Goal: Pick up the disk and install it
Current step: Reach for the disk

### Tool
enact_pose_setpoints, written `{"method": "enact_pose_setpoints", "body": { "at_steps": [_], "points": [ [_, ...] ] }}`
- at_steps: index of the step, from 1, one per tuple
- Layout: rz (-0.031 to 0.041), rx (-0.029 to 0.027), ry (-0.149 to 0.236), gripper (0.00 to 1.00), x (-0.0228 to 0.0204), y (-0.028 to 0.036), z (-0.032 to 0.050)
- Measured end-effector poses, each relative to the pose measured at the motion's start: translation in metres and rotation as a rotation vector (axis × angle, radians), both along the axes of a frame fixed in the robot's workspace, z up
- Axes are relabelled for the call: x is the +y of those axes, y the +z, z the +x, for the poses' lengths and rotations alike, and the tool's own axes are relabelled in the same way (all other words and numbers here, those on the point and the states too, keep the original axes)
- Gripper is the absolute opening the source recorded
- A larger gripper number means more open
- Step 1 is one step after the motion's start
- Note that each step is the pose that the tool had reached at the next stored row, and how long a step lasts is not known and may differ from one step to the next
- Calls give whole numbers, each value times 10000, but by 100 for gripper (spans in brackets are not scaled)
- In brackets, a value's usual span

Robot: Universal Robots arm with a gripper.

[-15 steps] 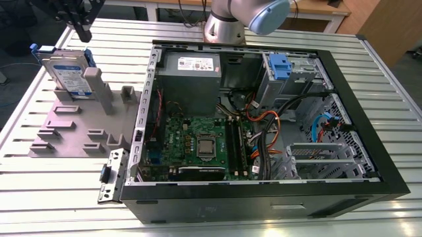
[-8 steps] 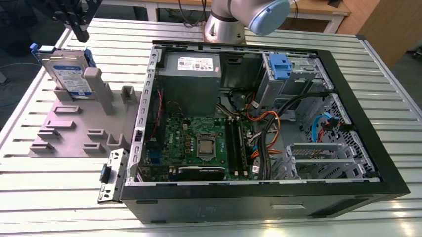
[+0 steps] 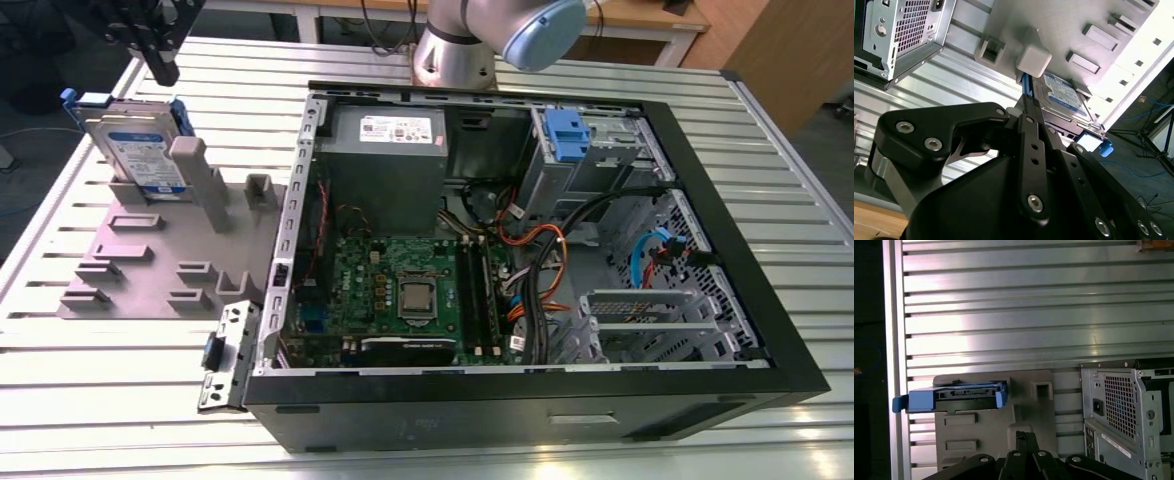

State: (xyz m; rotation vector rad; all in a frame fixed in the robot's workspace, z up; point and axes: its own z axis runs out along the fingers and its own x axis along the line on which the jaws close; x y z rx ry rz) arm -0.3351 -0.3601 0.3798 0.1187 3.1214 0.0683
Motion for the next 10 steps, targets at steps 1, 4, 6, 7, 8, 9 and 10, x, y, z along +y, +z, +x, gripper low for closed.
{"method": "enact_pose_setpoints", "body": {
  "at_steps": [1,4,6,7,8,9,10],
  "points": [
    [0,0,0,11,0,0,-3],
    [0,0,0,11,0,0,-15],
    [0,0,1,11,0,0,-21],
    [0,0,0,11,0,0,-25],
    [0,0,0,11,0,0,-29],
    [0,0,1,11,0,0,-31],
    [0,0,1,11,0,0,-33]
  ]
}}
